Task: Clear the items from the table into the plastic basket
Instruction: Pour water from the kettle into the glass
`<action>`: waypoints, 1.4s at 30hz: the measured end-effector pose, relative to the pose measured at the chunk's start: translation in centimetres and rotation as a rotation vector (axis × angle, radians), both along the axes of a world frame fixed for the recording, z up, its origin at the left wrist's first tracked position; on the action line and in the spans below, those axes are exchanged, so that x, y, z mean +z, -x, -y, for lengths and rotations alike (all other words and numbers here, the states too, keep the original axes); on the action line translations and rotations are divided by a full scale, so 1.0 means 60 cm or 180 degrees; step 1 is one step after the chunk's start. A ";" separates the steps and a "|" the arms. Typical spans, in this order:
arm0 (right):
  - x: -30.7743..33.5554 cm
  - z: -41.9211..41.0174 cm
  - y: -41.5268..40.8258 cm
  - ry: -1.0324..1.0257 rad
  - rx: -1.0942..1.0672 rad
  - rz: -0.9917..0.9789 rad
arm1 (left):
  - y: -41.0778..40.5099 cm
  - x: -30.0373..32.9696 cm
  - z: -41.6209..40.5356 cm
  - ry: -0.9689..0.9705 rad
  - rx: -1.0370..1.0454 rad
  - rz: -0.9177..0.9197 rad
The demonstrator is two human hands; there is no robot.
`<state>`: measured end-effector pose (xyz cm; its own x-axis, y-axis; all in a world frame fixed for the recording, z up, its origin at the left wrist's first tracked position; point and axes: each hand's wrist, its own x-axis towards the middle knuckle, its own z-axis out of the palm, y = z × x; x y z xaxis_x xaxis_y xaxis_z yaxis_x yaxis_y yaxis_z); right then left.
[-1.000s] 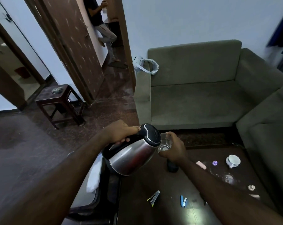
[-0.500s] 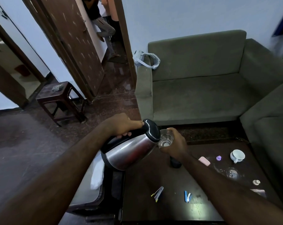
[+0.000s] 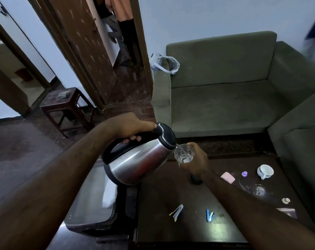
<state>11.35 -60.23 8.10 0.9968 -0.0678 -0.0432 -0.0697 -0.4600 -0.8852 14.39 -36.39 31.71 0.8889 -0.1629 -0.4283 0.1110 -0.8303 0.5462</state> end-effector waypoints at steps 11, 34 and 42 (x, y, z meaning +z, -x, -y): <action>-0.002 -0.004 0.004 0.0017 -0.0142 0.0001 | -0.002 0.037 -0.004 -0.0244 -0.0193 0.0050; -0.004 -0.008 0.013 0.0076 -0.0253 -0.0089 | -0.002 0.075 -0.003 -0.0634 -0.0309 0.0065; -0.013 -0.006 0.014 0.0054 -0.0180 -0.0215 | 0.005 0.087 -0.008 -0.0654 -0.0287 0.0063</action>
<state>10.54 -59.85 7.31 0.9861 -0.1253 -0.1087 -0.1554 -0.4685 -0.8697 14.08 -35.92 36.91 0.8832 -0.1533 -0.4432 0.0221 -0.9304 0.3658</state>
